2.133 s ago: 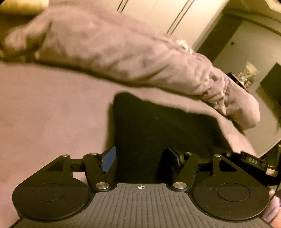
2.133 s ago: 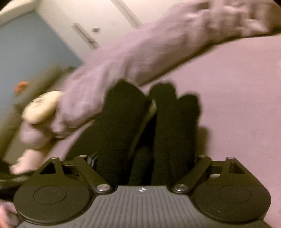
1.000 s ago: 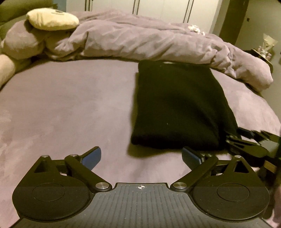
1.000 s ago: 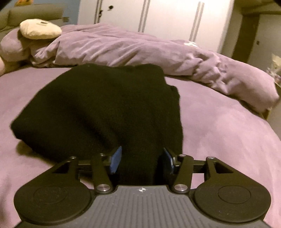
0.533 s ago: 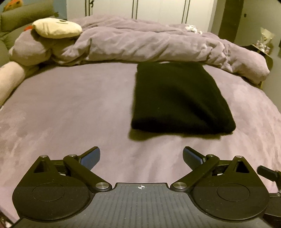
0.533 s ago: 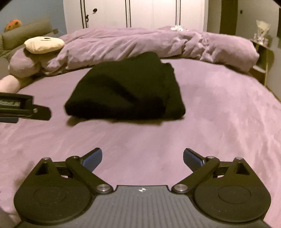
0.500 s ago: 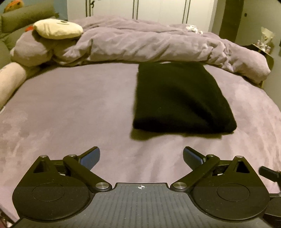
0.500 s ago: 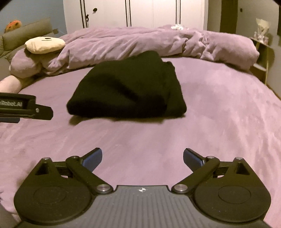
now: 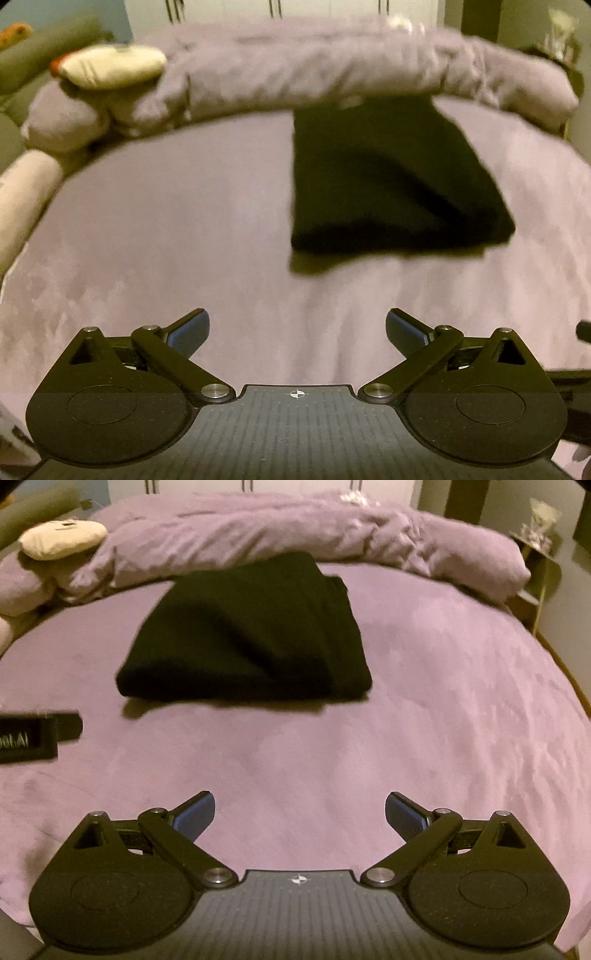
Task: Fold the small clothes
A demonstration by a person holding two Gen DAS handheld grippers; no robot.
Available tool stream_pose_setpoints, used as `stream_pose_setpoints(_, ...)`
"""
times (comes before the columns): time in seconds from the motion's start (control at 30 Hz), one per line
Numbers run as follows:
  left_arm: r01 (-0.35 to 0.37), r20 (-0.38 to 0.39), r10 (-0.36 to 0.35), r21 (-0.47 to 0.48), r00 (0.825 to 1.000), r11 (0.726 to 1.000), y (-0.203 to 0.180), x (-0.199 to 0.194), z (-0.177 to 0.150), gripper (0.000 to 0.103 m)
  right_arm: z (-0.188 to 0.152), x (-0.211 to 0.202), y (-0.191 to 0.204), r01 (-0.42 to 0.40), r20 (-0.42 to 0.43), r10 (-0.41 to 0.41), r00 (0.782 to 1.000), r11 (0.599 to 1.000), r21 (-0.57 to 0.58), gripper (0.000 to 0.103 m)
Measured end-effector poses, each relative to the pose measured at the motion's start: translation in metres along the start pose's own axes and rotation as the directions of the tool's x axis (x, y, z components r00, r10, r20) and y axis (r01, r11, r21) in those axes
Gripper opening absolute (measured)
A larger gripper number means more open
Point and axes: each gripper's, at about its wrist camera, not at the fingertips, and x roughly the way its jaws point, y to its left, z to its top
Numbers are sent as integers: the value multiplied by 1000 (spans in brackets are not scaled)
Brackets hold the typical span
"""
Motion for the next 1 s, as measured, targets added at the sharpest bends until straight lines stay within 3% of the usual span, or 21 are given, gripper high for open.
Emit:
stream_pose_setpoints(0.2,50,-66,-51,-21,997,999,-5,22,0,103,11,12,-1,22,-36,-22,999,1000,1,99)
stream_pose_setpoints(0.4,17,-55,-17,5,998,1000,-8,27,6,103,23,25,4,28,-46,-29,999,999,-17,99)
stream_pose_setpoints(0.53,44,-71,-45,-18,996,999,-4,32,12,103,29,29,3,22,-44,-22,999,1000,-1,99)
stream_pose_setpoints(1.0,44,-79,-44,-6,996,999,-9,36,16,103,36,30,0,22,-33,-22,999,1000,-10,99)
